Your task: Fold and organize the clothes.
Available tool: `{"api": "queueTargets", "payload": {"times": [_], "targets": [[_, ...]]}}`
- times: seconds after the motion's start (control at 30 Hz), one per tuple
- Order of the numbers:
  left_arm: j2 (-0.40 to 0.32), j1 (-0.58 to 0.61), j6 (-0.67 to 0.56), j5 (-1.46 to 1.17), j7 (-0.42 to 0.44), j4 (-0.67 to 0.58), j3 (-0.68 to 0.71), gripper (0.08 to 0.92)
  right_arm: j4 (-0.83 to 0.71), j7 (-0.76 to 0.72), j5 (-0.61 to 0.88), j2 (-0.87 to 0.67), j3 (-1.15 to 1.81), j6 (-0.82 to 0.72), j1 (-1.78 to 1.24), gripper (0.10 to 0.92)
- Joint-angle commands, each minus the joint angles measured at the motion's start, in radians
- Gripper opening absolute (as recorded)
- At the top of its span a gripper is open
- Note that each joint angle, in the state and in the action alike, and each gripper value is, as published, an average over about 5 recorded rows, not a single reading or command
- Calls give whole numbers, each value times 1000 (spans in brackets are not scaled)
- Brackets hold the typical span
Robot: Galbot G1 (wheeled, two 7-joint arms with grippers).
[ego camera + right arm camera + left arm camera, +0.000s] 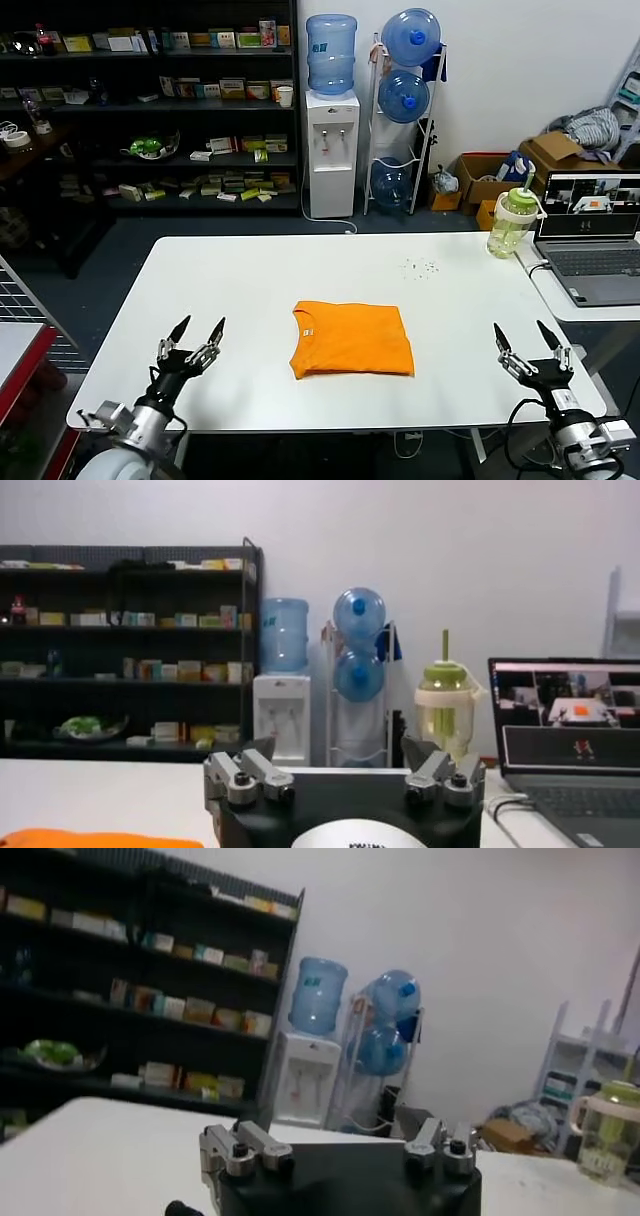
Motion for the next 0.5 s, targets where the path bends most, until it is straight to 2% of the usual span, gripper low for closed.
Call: {"api": "queueTargets", "payload": {"times": [0.03,0.5], "targets": [[-22,156,-134,150,134,-22,-154,823,-14,-48,-112,89,55,107,-38,823],[-91,140,-134,193,124,-20,-147,823,-9,-55,-142,131,57,118,-33,823]]}}
